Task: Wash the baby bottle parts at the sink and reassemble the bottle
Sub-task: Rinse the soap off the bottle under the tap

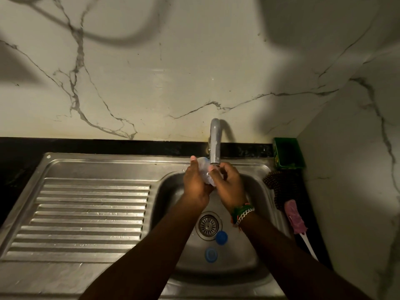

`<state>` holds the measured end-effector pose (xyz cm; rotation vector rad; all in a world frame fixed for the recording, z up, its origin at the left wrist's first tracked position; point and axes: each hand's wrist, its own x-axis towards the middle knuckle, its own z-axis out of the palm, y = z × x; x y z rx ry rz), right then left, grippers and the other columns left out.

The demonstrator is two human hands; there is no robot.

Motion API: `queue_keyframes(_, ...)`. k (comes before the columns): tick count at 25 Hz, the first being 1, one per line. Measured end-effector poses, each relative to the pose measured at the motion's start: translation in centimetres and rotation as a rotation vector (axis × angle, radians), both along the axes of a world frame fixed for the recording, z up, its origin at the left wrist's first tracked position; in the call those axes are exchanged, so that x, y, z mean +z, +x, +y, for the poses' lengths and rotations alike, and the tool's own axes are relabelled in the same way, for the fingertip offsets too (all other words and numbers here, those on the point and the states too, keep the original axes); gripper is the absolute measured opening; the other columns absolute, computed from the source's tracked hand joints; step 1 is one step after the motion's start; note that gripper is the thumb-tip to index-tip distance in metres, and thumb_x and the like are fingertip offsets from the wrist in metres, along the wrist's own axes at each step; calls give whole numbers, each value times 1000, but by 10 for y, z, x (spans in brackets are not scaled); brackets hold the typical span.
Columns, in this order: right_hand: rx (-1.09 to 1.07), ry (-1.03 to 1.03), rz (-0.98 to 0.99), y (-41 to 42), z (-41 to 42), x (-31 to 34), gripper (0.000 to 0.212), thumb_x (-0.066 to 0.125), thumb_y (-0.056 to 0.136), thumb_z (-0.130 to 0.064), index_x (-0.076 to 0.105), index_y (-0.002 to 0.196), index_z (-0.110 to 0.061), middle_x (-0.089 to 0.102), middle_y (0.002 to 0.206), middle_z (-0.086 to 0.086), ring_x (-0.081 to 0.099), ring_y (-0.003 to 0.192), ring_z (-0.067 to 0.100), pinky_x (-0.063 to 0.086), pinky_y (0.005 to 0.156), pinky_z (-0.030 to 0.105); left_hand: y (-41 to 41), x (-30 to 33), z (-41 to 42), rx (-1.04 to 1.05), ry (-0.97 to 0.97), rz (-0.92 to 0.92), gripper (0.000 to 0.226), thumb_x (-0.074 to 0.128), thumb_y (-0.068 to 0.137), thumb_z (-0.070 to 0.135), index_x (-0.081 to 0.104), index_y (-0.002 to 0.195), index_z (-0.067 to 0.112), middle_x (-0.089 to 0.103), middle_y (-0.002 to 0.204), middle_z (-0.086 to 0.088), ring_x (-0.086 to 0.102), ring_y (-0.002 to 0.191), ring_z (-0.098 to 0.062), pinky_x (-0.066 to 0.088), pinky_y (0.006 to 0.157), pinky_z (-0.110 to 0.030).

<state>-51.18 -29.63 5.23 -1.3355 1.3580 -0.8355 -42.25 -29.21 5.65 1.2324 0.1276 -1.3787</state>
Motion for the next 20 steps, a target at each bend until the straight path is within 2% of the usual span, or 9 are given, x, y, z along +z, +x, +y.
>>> queue_keyframes(3,51,-354,248,-16,8,4,34,61,92,-44,64,115,-20,50,126,-2,59,103,10,57,80,29,6,-1,-5,25,142,215,59,53,99,56,53,129,5,67,115,-24,68,107,-39,57,90,-48)
queue_keyframes(5,146,-421,521,-25,10,12,36,64,87,-42,64,120,-27,42,139,-2,48,117,15,49,86,29,4,2,-4,-43,177,298,63,52,100,55,51,137,3,67,115,-26,66,109,-39,52,99,-46)
queue_keyframes(7,344,-310,738,-31,5,24,48,69,83,-44,59,129,-35,36,148,-1,39,129,22,44,94,35,-4,9,1,-153,157,257,66,47,103,53,47,143,0,58,138,-29,57,128,-41,45,105,-47)
queue_keyframes(9,549,-215,872,-37,-5,36,51,67,86,-39,54,134,-36,44,145,2,45,129,26,42,96,33,-10,7,0,-215,122,117,65,39,107,50,43,147,-1,48,149,-30,47,138,-45,41,111,-52)
queue_keyframes(10,612,-169,901,-40,-10,41,53,67,86,-33,53,136,-35,49,140,4,52,124,27,43,95,30,-11,5,-3,-233,89,21,64,39,107,49,45,147,-1,50,148,-30,49,136,-47,43,109,-53)
queue_keyframes(12,619,-113,976,-40,-16,52,54,64,84,-29,50,135,-37,57,130,7,61,112,30,52,93,35,-12,0,-9,-182,13,-14,60,45,105,49,50,143,2,59,137,-29,60,124,-44,53,100,-49)
queue_keyframes(15,673,-8,863,-28,-21,61,42,63,85,-26,51,124,-39,68,109,2,71,80,20,61,67,34,-16,-3,-9,-134,38,74,63,46,103,49,51,143,1,66,122,-25,65,116,-39,51,104,-46)
queue_keyframes(17,741,98,804,-22,-20,68,47,65,87,-13,54,127,-35,68,102,2,73,68,17,58,55,26,-14,0,-4,-79,14,62,63,39,106,48,45,147,1,59,135,-30,61,122,-42,45,107,-52)
queue_keyframes(20,739,-16,1110,-23,-22,63,46,66,86,-18,57,131,-23,70,116,8,72,97,25,56,77,31,-9,-6,-10,-106,100,50,38,37,108,41,46,141,25,60,133,-15,70,99,-18,53,100,-42)
